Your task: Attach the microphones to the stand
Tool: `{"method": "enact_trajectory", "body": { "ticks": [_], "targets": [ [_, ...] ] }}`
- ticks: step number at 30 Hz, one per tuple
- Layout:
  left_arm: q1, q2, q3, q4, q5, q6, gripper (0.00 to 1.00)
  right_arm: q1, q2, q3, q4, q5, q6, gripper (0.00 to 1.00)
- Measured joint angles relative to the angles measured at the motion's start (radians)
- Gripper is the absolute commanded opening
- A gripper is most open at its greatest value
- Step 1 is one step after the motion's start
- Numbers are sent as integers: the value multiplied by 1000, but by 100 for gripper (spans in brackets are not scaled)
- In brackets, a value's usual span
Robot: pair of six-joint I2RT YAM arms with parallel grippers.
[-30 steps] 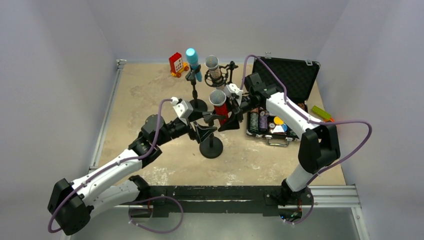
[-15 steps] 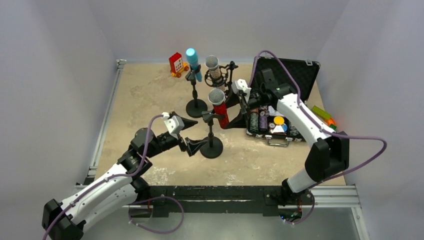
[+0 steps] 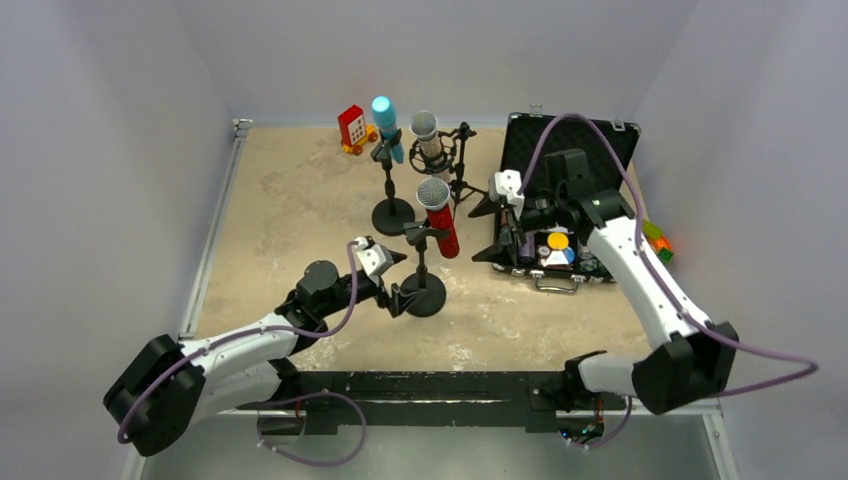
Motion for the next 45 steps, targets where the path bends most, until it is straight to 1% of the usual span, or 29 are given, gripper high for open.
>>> {"method": "enact_trajectory", "body": {
  "ticks": [2,3,4,6,7,8,11,13,16,17,19,20,22,23,24,28,31,33,37,39,41,43,45],
  "targets": [
    [0,50,18,42,0,12,92,-3,-81,-36,22,51,19,96],
    [0,70,28,60,-1,20,91,-7,-120,-57,42,73,44,98],
    [0,84,39,74,-2,27,90,-13,-172,-95,87,107,92,99],
    [0,101,61,92,-5,36,85,-31,-249,-160,166,167,213,92],
    [0,106,72,97,-5,43,83,-45,-264,-177,173,182,270,90],
    [0,112,83,102,-5,47,81,-51,-263,-176,170,181,289,90],
    [0,123,108,105,-5,69,71,-69,-222,-175,182,162,325,92],
    [0,129,121,103,-5,79,65,-73,-223,-243,229,164,353,92],
    [0,130,130,100,-5,82,52,-82,-259,-317,238,166,368,92],
    [0,131,132,100,-5,82,43,-89,-274,-326,241,161,372,92],
    [0,138,138,100,-4,80,35,-108,-303,-333,263,148,377,92],
    [0,143,142,99,-1,79,30,-122,-315,-335,277,139,379,92],
    [0,153,148,99,10,72,15,-143,-331,-337,299,129,384,92],
    [-2,158,152,100,16,64,5,-151,-335,-338,307,123,385,92],
    [-2,161,154,100,22,58,0,-156,-336,-338,314,116,386,92],
    [-3,163,158,100,33,40,0,-163,-335,-350,326,102,389,92],
    [-2,122,138,77,4,36,0,-164,-335,-355,325,92,389,92],
    [-2,44,97,49,-43,38,0,-166,-336,-356,327,86,389,92],
    [23,-148,44,-89,-140,63,0,-171,-349,-364,330,86,389,92],
    [76,-215,43,-159,-177,71,0,-172,-351,-364,332,85,388,92],
    [140,-243,43,-190,-205,73,0,-172,-351,-364,330,86,384,92],
    [220,-245,43,-198,-223,76,0,-172,-350,-364,327,85,379,92],
    [298,-215,48,-186,-230,68,0,-173,-348,-364,323,85,376,92]
  ]
}}
